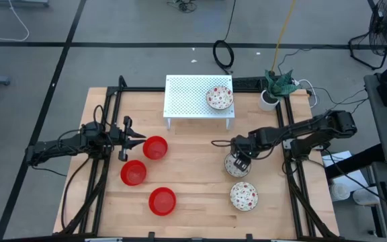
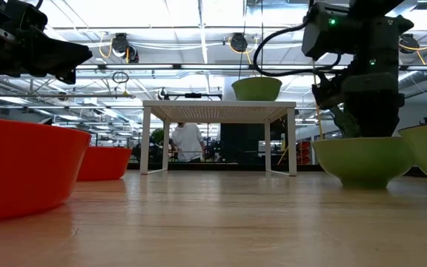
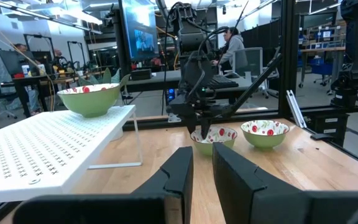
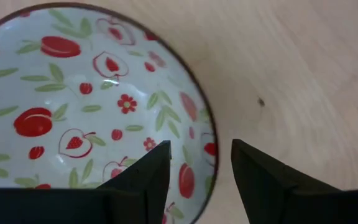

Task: Pick & Place Mini bowls
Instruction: Stack the top white patterned bowl on the white patterned bowl on the shelf

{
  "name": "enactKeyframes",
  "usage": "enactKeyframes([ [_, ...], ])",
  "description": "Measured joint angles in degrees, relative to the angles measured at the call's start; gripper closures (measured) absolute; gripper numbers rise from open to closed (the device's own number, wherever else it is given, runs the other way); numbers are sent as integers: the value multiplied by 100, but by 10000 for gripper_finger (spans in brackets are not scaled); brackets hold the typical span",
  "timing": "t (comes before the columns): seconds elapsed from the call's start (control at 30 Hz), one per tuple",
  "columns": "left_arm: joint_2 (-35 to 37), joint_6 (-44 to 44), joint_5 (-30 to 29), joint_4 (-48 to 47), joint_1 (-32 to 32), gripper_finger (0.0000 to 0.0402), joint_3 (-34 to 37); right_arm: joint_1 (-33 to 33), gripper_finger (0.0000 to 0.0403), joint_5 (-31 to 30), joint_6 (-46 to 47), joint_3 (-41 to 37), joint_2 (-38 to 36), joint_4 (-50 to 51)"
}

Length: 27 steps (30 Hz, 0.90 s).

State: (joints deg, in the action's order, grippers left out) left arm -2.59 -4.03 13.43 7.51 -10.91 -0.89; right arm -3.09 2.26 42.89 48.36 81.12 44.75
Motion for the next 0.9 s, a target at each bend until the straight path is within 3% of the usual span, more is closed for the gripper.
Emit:
enactKeyframes([
  [0.43,0,0,0,0,-1,337,0,270,248,372,3,268,0,97],
  [0.9,-1,0,2,0,0,337,1,99,269,-246,-27,522,0,639],
])
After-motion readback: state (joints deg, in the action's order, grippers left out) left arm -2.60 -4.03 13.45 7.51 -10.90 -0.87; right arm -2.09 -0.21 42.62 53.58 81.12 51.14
